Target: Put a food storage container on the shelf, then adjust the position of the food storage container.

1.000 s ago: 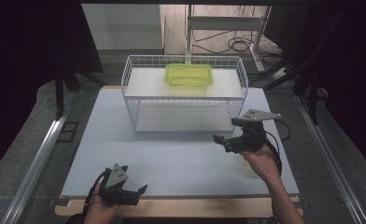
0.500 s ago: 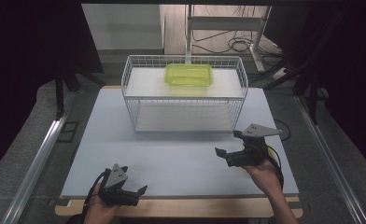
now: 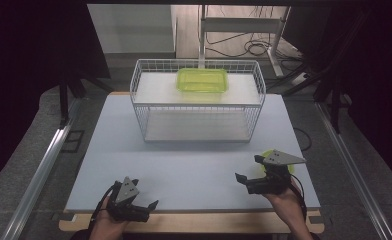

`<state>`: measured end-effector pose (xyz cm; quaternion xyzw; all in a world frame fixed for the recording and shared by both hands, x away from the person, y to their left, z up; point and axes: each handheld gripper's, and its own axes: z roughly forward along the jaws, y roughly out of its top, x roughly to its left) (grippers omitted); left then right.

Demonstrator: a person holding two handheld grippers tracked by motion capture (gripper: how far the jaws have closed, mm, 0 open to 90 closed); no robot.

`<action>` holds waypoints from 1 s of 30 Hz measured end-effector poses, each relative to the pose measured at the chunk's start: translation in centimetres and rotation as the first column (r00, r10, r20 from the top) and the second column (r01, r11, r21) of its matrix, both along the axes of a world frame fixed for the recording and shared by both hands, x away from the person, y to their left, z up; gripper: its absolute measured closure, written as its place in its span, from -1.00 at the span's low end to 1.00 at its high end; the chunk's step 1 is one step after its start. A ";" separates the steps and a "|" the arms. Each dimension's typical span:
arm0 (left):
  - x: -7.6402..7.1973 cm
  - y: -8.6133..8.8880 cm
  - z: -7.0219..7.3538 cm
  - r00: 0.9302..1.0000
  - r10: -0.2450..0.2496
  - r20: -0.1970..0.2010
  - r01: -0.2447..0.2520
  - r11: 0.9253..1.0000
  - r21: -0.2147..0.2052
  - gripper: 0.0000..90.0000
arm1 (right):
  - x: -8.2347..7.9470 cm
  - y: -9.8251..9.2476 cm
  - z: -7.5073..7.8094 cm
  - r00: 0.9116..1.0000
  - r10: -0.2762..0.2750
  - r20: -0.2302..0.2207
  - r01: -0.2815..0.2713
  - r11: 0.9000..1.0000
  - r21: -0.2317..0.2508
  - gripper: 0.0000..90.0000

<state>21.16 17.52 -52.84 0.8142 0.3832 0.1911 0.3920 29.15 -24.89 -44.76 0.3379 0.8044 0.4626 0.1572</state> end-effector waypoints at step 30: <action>-0.2 0.1 0.0 0.996 -0.019 0.082 0.019 1.000 -0.005 -0.91 | -1.0 -0.7 -2.3 0.998 -0.045 -0.036 0.043 0.998 -0.047 -0.81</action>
